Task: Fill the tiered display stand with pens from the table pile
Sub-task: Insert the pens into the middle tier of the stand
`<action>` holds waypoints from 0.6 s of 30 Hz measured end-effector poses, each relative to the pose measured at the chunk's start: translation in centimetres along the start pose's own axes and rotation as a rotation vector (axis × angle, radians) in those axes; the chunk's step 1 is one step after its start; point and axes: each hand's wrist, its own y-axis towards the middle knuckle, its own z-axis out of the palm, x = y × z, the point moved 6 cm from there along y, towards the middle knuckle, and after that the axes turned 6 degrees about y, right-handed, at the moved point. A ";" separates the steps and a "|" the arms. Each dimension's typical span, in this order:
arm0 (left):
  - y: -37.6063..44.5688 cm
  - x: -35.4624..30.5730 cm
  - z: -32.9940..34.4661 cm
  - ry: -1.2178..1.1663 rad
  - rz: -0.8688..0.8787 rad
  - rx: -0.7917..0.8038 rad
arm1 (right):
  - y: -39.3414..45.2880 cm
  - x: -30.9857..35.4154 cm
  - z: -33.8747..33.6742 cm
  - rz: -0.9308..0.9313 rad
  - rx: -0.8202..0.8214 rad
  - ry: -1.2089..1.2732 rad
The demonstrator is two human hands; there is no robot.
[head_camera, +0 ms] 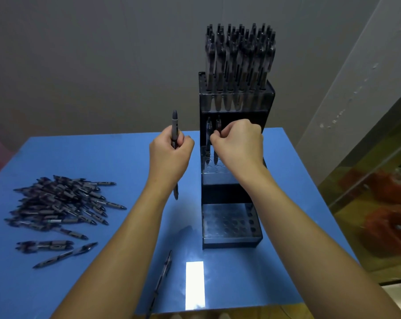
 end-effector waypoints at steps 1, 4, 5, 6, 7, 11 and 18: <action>0.0 0.0 0.0 -0.001 0.002 0.000 | 0.0 0.0 0.1 0.001 -0.002 -0.010; 0.1 -0.1 0.2 -0.003 0.007 0.010 | 0.1 0.0 0.1 0.003 0.004 -0.042; 0.1 -0.1 0.3 -0.003 0.007 0.014 | 0.1 0.0 0.1 0.002 0.012 -0.049; 0.1 -0.1 0.4 -0.002 0.007 0.017 | 0.1 0.0 0.2 0.000 0.021 -0.056; 0.1 -0.1 0.5 0.001 0.005 0.020 | 0.1 0.0 0.2 -0.004 0.029 -0.065; 0.1 0.1 0.5 0.016 0.002 0.035 | 0.1 0.1 0.3 -0.021 0.048 -0.094; 0.1 -0.5 0.5 0.058 0.043 0.100 | -0.6 0.9 -1.9 -0.022 0.143 -0.111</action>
